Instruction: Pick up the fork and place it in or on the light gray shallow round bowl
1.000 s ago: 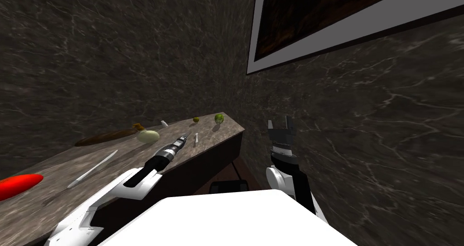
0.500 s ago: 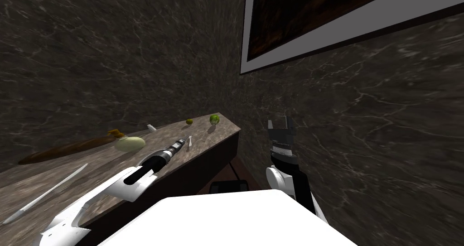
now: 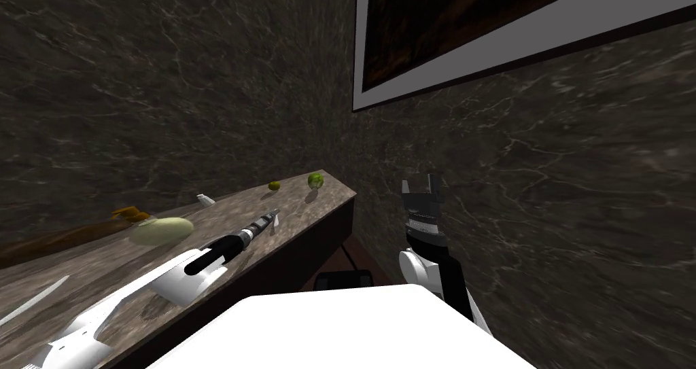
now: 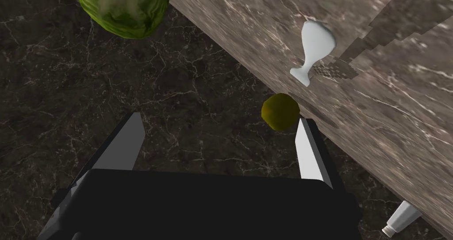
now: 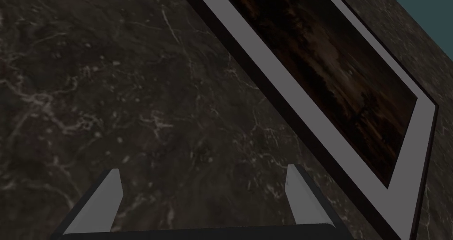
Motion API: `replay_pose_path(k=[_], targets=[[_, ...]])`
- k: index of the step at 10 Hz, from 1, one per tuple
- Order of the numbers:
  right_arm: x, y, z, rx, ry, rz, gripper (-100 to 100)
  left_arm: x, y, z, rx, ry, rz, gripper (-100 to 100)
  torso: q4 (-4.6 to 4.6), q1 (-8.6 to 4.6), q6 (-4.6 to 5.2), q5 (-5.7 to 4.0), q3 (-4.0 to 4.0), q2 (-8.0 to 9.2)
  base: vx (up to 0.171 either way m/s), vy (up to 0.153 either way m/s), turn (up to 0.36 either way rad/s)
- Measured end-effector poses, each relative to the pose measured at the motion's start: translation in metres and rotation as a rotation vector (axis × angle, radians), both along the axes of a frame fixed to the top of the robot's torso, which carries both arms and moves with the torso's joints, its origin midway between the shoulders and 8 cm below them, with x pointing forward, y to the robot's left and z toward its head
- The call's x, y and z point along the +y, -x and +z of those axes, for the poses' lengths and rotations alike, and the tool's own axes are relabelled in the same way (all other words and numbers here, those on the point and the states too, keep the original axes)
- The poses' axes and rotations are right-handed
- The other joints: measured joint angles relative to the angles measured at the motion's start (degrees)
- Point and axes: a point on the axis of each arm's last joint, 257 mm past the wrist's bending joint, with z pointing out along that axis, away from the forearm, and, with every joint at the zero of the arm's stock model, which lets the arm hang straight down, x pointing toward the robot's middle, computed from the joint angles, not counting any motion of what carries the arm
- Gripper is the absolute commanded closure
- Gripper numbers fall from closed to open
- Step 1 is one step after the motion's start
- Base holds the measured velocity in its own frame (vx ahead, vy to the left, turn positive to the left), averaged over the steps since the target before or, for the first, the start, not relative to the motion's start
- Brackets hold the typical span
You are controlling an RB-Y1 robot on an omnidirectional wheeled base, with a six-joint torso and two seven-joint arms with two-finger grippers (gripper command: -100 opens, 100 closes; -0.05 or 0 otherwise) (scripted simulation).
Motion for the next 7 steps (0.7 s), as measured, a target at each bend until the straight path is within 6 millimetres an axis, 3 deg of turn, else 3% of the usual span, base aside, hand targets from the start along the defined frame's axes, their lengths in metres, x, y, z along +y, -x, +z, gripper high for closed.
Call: replay_pose_path(k=[3, 7], targets=[[0.0, 0.0, 0.0, 0.0, 0.0, 0.0, 0, 0.034, 0.019, -0.03, 0.132, -0.083, 0.019, -100, -0.01, 0.07, 0.04, 0.01, -0.03, -0.05, 0.029, 0.026, -0.208], [0.0, 0.0, 0.0, 0.0, 0.0, 0.0, 0, 0.063, 0.042, -0.052, 0.256, -0.174, 0.035, -100, 0.0, 0.02, -0.01, 0.01, 0.0, 0.01, 0.019, 0.022, -0.167]])
